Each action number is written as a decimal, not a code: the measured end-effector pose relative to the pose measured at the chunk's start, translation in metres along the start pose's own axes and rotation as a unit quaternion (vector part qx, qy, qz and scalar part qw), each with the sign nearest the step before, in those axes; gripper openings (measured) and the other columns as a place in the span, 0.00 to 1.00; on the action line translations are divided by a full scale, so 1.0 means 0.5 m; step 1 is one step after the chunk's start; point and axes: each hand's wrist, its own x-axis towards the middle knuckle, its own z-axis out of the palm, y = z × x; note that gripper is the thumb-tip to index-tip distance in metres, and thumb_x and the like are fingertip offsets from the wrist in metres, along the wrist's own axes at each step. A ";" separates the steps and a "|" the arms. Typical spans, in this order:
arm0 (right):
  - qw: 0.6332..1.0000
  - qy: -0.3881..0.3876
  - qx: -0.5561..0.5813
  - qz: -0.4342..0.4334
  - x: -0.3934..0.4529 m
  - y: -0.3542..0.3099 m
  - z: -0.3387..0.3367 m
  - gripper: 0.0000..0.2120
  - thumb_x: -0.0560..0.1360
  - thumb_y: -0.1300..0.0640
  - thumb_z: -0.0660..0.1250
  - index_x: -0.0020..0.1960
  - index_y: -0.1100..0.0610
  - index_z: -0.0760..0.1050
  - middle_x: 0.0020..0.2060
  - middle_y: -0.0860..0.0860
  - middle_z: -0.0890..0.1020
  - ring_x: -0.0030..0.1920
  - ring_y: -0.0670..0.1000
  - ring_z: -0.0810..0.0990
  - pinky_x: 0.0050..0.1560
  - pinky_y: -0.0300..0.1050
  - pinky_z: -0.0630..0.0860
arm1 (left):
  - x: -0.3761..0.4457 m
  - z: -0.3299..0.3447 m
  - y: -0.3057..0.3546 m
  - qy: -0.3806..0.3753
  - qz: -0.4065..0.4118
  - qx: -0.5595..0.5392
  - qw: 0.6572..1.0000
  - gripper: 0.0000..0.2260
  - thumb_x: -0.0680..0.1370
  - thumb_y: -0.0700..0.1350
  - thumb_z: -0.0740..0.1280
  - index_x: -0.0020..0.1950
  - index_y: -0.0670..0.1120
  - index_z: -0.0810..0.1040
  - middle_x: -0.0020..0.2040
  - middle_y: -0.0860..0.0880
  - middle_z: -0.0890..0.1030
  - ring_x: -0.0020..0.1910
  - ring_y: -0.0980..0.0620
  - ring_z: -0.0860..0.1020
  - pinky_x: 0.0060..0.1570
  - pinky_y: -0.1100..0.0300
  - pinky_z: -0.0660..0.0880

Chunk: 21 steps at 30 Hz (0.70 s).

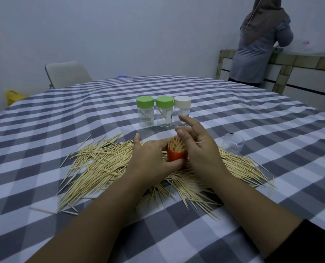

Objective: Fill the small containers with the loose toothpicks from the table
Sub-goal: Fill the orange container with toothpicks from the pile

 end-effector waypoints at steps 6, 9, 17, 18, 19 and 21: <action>0.995 0.003 0.045 0.087 0.006 -0.011 -0.009 0.20 0.67 0.35 0.61 0.48 0.48 0.78 0.45 0.47 0.83 0.49 0.49 0.82 0.55 0.48 0.78 | -0.004 -0.005 0.008 -0.013 0.026 -0.008 1.000 0.23 0.70 0.62 0.70 0.63 0.61 0.74 0.54 0.60 0.81 0.61 0.62 0.74 0.73 0.46 0.35; 0.991 -0.009 0.040 0.125 0.009 -0.006 -0.011 0.28 0.64 0.28 0.58 0.53 0.45 0.77 0.51 0.45 0.82 0.54 0.49 0.80 0.60 0.56 0.75 | -0.008 -0.010 0.018 -0.025 0.047 0.007 0.999 0.26 0.70 0.60 0.71 0.67 0.59 0.72 0.58 0.58 0.80 0.63 0.60 0.72 0.73 0.50 0.34; 0.966 -0.058 0.171 0.187 0.015 -0.012 -0.020 0.38 0.58 0.29 0.65 0.62 0.48 0.72 0.60 0.52 0.77 0.59 0.53 0.78 0.60 0.59 0.75 | -0.003 -0.006 0.008 -0.033 0.027 -0.011 0.999 0.26 0.70 0.63 0.69 0.67 0.61 0.70 0.57 0.60 0.80 0.64 0.61 0.71 0.73 0.45 0.35; 0.965 -0.053 0.175 0.187 0.016 -0.013 -0.022 0.38 0.59 0.29 0.61 0.63 0.49 0.72 0.59 0.52 0.77 0.59 0.53 0.77 0.59 0.58 0.76 | -0.002 -0.004 0.005 -0.033 0.024 -0.011 0.999 0.26 0.70 0.63 0.69 0.67 0.61 0.70 0.57 0.60 0.80 0.64 0.62 0.71 0.73 0.44 0.35; 0.968 -0.048 0.165 0.183 0.017 -0.010 -0.022 0.38 0.60 0.28 0.58 0.63 0.48 0.72 0.59 0.52 0.78 0.60 0.53 0.77 0.59 0.57 0.76 | -0.001 -0.003 0.004 -0.033 0.023 -0.011 0.999 0.26 0.70 0.63 0.69 0.67 0.61 0.70 0.57 0.60 0.80 0.64 0.62 0.72 0.73 0.44 0.35; 0.975 -0.042 0.129 0.178 0.017 -0.006 -0.020 0.35 0.63 0.26 0.53 0.60 0.46 0.76 0.57 0.51 0.80 0.58 0.53 0.78 0.58 0.57 0.77 | 0.000 -0.003 0.004 -0.034 0.022 -0.007 0.999 0.26 0.70 0.63 0.69 0.67 0.61 0.70 0.58 0.59 0.81 0.64 0.61 0.72 0.73 0.45 0.35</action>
